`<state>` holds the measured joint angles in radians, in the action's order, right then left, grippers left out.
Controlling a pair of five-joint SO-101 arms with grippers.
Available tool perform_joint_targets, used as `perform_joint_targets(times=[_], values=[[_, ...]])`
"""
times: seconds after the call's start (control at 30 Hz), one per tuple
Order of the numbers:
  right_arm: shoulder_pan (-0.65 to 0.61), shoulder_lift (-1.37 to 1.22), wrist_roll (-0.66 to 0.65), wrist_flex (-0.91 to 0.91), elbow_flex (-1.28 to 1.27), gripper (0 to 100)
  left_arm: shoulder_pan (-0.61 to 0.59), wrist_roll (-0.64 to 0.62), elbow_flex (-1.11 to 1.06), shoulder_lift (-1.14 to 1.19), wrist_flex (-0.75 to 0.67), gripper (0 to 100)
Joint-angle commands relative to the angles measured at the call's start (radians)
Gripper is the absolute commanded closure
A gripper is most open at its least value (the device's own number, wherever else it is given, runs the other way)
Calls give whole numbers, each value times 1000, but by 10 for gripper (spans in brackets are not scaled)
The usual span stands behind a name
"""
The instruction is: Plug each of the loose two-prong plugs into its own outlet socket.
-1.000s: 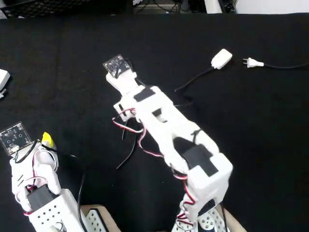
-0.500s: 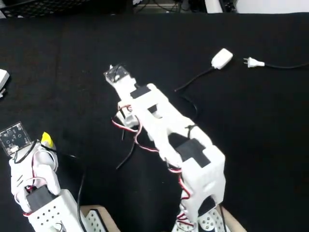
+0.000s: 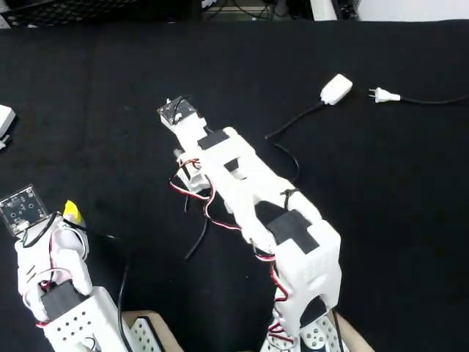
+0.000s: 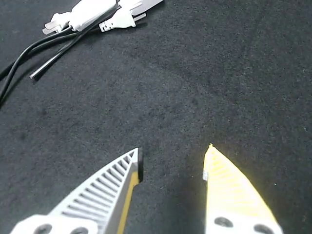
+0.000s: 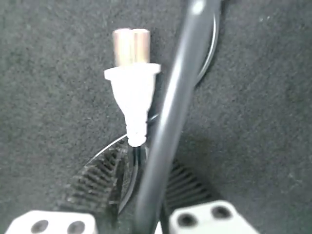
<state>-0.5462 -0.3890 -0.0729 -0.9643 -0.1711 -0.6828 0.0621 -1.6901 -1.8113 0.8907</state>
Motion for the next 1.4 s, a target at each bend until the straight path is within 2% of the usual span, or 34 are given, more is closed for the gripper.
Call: perform_joint_targets(times=[0.0,0.23,0.5,0.67,0.8,1.17,1.37], values=[[-12,38,-11,-54,42,987,27,-5,-10,-6,2,777],[-15,243,-72,-218,12,987,45,-5,-10,-6,0,777],[-26,496,-192,-356,-228,987,110,-5,-10,-6,2,777],[-28,533,-296,-324,-456,987,111,-5,-10,-6,2,777],[-31,533,-315,-229,-544,987,124,-8,-10,-8,-6,777],[-32,533,-304,-255,-489,987,568,-5,-10,-9,-9,777],[-31,611,-304,-295,-476,987,694,-11,-10,-9,-95,777]])
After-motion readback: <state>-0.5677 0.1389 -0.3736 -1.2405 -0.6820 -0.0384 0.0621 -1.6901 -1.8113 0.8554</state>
